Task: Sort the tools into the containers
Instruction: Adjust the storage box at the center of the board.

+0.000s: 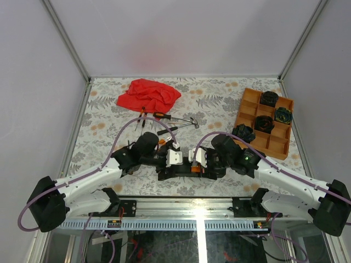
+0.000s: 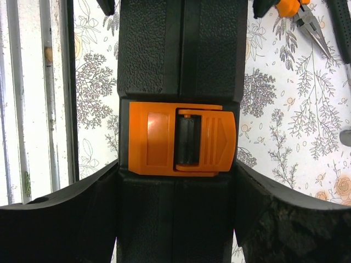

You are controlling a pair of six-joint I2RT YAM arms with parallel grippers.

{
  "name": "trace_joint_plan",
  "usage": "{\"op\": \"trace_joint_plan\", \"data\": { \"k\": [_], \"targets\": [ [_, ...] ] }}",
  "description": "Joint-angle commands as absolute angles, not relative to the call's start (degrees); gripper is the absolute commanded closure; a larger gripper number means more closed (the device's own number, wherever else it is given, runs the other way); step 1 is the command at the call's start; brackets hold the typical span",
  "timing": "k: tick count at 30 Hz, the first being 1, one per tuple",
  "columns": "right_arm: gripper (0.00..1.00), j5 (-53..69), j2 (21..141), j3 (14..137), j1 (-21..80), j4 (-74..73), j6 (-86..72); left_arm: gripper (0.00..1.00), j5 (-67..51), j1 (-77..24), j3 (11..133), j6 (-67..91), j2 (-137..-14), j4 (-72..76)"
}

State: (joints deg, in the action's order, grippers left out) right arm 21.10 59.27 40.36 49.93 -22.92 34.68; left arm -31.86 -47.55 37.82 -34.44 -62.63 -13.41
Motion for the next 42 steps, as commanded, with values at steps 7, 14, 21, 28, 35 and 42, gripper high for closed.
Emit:
{"op": "trace_joint_plan", "data": {
  "k": [7, 14, 21, 28, 35, 42],
  "targets": [
    [0.94, 25.3, 57.6, 40.6, 49.6, -16.7, 33.4, 0.07, -35.1, -47.8, 27.0, -36.0, -54.2, 0.0],
    [0.93, 26.4, 57.5, 41.3, 49.6, -16.6, 33.3, 0.12, -37.7, -45.7, 25.3, -33.2, -54.9, 5.9],
    [0.93, 26.4, 57.2, 41.2, 49.2, -16.9, 33.4, 0.27, -39.6, -45.0, 26.4, -29.8, -56.7, 9.4],
    [0.92, 26.5, 55.8, 41.7, 48.0, -20.1, 34.2, 0.22, -37.6, -46.0, 25.2, -23.1, -58.8, 19.4],
    [0.91, 26.4, 54.0, 41.8, 47.6, -24.6, 35.6, 0.19, -34.6, -47.8, 21.3, -20.4, -60.6, 30.0],
    [0.91, 27.2, 54.4, 42.6, 47.6, -26.8, 37.0, 0.18, -37.7, -48.9, 18.8, -20.2, -62.4, 33.9]
  ]
}}
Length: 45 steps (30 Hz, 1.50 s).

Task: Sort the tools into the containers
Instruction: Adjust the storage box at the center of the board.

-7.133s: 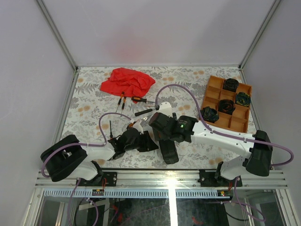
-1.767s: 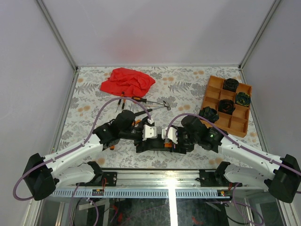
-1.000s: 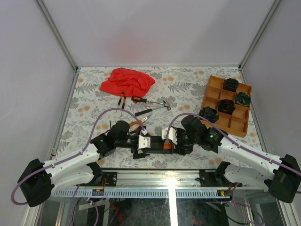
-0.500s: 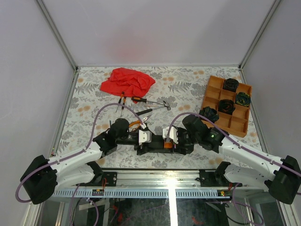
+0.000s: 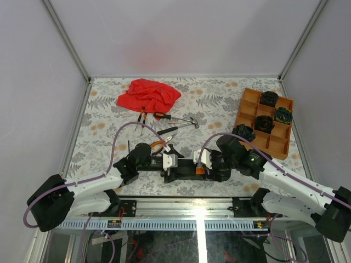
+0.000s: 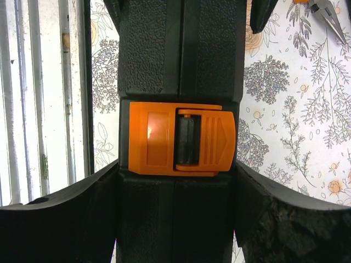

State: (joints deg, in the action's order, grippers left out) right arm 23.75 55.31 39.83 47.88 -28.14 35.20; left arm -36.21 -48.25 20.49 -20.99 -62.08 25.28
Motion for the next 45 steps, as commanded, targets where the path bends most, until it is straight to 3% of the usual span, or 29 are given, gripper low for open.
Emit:
{"op": "trace_joint_plan", "data": {
  "k": [1, 15, 28, 32, 37, 45],
  "targets": [
    [0.90, 27.3, 54.8, 42.9, 47.6, -27.4, 37.3, 0.17, -37.7, -49.0, 18.3, -20.2, -62.3, 35.2],
    [0.89, 28.3, 56.0, 43.7, 47.7, -29.5, 38.8, 0.08, -36.5, -49.5, 13.2, -19.2, -62.6, 42.1],
    [0.84, 29.0, 56.5, 43.1, 47.6, -28.7, 39.3, 0.09, -36.0, -49.4, 8.4, -17.6, -65.5, 51.3],
    [0.84, 29.2, 56.7, 43.1, 47.6, -28.8, 39.4, 0.17, -35.6, -49.3, 7.2, -17.1, -65.6, 54.0],
    [0.82, 29.4, 56.4, 43.4, 47.6, -28.6, 39.3, 0.36, -35.6, -49.1, 8.4, -17.5, -65.5, 52.3],
    [0.69, 29.6, 56.2, 45.2, 47.6, -29.0, 39.4, 0.53, -33.3, -49.1, 9.9, -19.0, -65.2, 49.6]
  ]
}}
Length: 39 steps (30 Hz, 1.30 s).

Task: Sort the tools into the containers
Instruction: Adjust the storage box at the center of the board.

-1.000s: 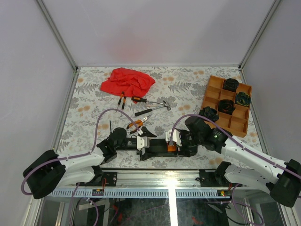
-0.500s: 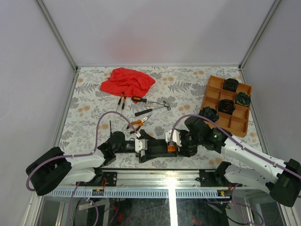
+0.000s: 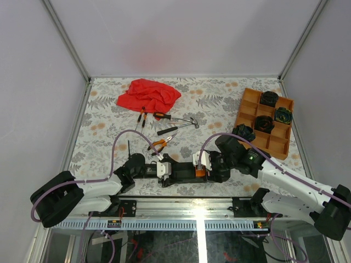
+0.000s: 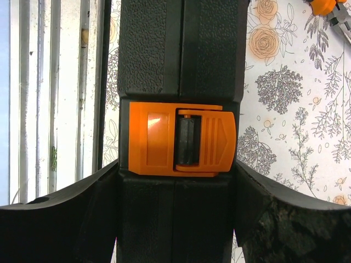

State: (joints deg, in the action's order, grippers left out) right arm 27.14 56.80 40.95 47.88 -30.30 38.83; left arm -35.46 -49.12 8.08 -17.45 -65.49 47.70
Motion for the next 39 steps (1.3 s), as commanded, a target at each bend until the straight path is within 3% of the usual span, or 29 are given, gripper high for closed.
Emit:
{"op": "trace_joint_plan", "data": {
  "k": [1, 7, 12, 28, 31, 39],
  "targets": [
    [0.65, 29.6, 55.9, 45.3, 47.6, -28.9, 39.3, 0.55, -33.1, -49.2, 10.0, -19.1, -65.1, 49.3],
    [0.49, 29.4, 53.9, 46.0, 47.6, -28.6, 38.3, 0.61, -33.4, -49.1, 10.4, -19.9, -65.2, 48.8],
    [0.41, 30.5, 52.0, 46.8, 47.6, -28.9, 37.8, 0.59, -33.0, -49.1, 9.4, -20.2, -64.9, 50.0],
    [0.36, 33.7, 49.0, 46.5, 47.6, -29.9, 39.4, 0.58, -32.6, -49.2, 9.4, -21.3, -65.1, 49.1],
    [0.23, 33.6, 49.4, 46.9, 47.6, -31.9, 39.9, 0.58, -32.8, -49.1, 10.0, -21.5, -65.5, 48.4],
    [0.17, 33.6, 53.3, 47.1, 47.6, -34.2, 39.4, 0.59, -33.0, -49.1, 11.3, -22.0, -65.2, 46.0]
  ]
}}
